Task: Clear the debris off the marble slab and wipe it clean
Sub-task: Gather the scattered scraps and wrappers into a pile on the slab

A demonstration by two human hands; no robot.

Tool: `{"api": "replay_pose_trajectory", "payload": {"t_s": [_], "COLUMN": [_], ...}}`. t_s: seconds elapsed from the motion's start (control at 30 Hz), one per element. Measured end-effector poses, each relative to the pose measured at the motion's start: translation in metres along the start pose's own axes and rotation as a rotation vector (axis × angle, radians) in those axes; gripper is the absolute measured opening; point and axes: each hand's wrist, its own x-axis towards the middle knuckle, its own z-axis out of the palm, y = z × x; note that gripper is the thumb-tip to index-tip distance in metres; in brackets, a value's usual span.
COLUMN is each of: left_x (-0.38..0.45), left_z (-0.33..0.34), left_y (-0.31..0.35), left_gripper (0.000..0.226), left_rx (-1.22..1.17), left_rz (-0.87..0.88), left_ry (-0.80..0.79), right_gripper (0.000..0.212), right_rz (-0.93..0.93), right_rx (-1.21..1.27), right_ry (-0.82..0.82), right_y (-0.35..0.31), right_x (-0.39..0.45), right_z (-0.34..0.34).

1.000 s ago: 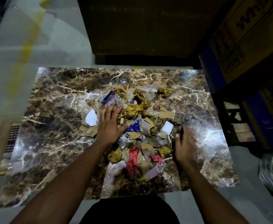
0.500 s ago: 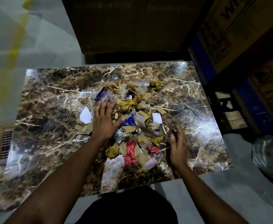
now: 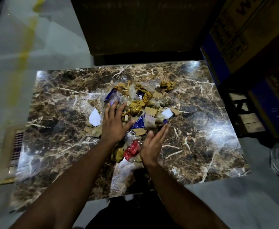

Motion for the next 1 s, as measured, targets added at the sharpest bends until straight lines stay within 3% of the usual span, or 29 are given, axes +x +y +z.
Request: {"api": "replay_pose_trajectory", "payload": {"t_s": [0.2,0.3,0.43,0.57,0.67,0.87,1.0], "left_x": [0.001,0.001,0.001,0.000,0.000,-0.003,-0.002], "left_z": [-0.002,-0.001,0.000,0.000,-0.001,-0.004,-0.012], "left_y": [0.000,0.000,0.000,0.001,0.001,0.003,0.009], "left_gripper": [0.079,0.080,0.078,0.079,0.079,0.080,0.082], "left_rx": [-0.003,-0.001,0.002,0.005,0.000,-0.010,0.018], "left_rz": [-0.001,-0.002,0.005,-0.001,-0.010,-0.011,-0.018], "left_ry": [-0.016,-0.021,0.001,-0.005,-0.011,-0.019,-0.053], "right_gripper": [0.079,0.103,0.140,0.162,0.159,0.147,0.155], "right_rz": [0.080,0.020,-0.270,-0.218,-0.148,0.020,-0.036], "right_rx": [0.043,0.040,-0.453,-0.588,-0.616,-0.550,-0.493], "right_ry": [-0.059,-0.323,-0.564,-0.596,-0.676,-0.600,-0.576], "right_y": [0.003,0.020,0.053,0.026,0.005,-0.020,-0.020], "right_x": [-0.006,-0.036,-0.056,-0.035,-0.019,-0.022,-0.021], "right_z": [-0.043,-0.090,-0.096,-0.056,-0.036,-0.016,-0.028]}}
